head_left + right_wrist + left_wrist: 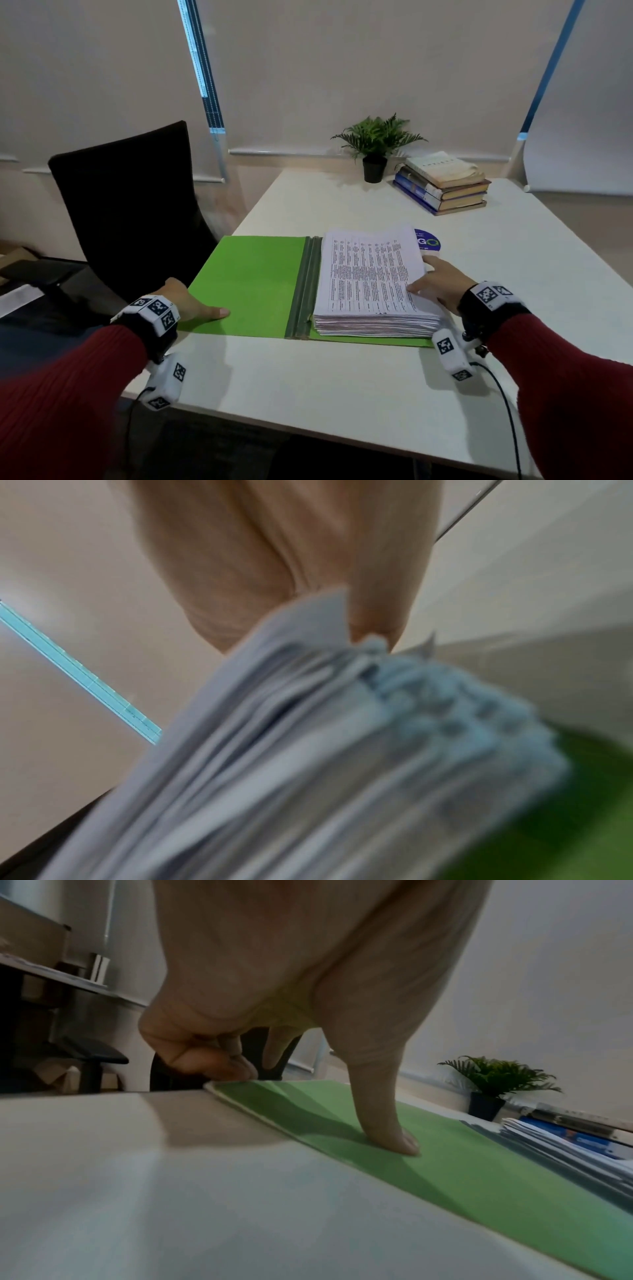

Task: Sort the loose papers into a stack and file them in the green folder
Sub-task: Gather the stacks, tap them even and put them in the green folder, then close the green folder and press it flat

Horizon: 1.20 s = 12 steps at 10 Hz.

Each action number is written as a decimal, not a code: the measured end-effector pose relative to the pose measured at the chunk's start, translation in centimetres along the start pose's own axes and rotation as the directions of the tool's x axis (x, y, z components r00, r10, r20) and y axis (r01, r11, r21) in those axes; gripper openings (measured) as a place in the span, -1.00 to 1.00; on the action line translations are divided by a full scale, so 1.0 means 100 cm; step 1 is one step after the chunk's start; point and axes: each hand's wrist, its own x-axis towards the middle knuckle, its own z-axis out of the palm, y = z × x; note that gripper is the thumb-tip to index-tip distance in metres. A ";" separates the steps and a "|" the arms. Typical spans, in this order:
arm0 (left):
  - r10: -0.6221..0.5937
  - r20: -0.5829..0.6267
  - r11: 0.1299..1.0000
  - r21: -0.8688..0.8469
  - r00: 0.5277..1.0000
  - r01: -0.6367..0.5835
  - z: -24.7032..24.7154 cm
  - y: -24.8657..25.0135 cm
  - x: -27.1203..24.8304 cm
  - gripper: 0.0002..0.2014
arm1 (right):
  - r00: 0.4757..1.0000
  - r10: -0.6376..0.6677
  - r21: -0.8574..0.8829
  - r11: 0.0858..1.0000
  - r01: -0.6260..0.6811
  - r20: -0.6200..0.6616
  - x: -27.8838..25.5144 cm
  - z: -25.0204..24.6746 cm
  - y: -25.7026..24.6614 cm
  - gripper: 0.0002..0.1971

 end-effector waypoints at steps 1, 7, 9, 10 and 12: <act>0.007 -0.006 0.997 -0.075 1.000 -0.008 -0.005 0.000 0.001 0.23 | 1.000 -0.015 -0.014 1.000 0.015 -0.024 0.003 0.005 0.005 -0.18; 0.533 -0.166 0.690 -0.483 0.830 -0.539 -0.086 0.211 -0.130 -0.96 | 0.993 -0.070 0.094 0.994 0.062 0.094 0.003 0.032 0.010 -0.01; 0.669 0.082 0.707 -0.379 0.739 -0.597 0.001 0.268 -0.167 -0.75 | 0.998 -0.020 0.135 0.991 0.011 0.060 -0.020 0.042 -0.010 -0.87; 0.703 0.185 0.709 -0.253 0.686 -0.658 0.045 0.273 -0.169 -0.71 | 0.996 0.076 0.125 0.990 -0.071 -0.036 -0.026 0.036 -0.015 -0.32; 0.749 0.228 0.656 -0.121 0.622 -0.745 0.073 0.249 -0.158 -0.63 | 0.992 -0.045 -0.119 0.992 0.031 -0.114 -0.029 0.025 -0.008 -0.73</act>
